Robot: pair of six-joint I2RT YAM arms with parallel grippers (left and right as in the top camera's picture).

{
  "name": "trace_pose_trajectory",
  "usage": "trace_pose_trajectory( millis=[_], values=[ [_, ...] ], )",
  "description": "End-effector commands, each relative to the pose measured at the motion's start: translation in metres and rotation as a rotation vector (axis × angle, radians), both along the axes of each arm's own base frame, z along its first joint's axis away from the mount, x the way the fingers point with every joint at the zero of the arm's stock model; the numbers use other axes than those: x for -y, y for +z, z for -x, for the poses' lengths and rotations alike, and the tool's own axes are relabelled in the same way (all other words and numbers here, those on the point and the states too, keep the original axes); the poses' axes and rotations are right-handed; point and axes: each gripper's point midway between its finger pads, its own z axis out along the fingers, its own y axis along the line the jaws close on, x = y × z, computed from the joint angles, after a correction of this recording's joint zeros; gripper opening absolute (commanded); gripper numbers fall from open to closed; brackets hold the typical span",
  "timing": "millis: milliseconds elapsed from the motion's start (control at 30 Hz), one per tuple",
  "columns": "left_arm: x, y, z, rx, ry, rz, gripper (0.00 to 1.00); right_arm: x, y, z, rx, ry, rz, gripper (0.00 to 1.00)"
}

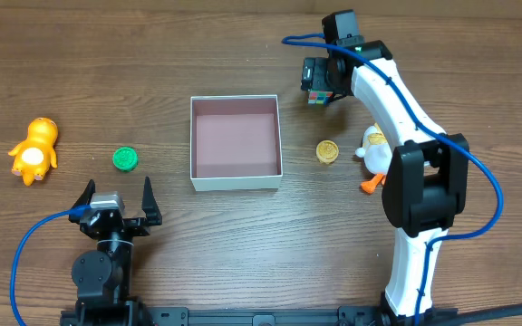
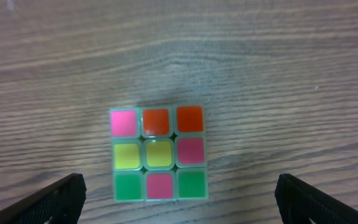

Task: Pack container
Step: 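Lower the right gripper over the Rubik's cube and close on it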

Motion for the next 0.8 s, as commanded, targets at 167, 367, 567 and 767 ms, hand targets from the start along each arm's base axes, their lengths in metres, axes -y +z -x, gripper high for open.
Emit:
trace_pose_trajectory(
  millis=[167,367,567,767],
  values=[
    [-0.002,0.001,0.000,0.006,0.009,-0.023,1.00,-0.015,-0.006,-0.008,0.018,0.107,0.048,1.00],
    [-0.002,0.001,0.000,0.005,0.009,-0.023,1.00,-0.014,-0.021,-0.005,-0.014,0.108,0.056,1.00],
    [-0.002,0.001,0.000,0.005,0.009,-0.023,1.00,-0.013,-0.039,-0.001,-0.056,0.109,0.065,1.00],
    [-0.002,0.001,0.000,0.006,0.009,-0.023,1.00,-0.013,-0.037,-0.004,-0.040,0.107,0.061,1.00]
  ],
)
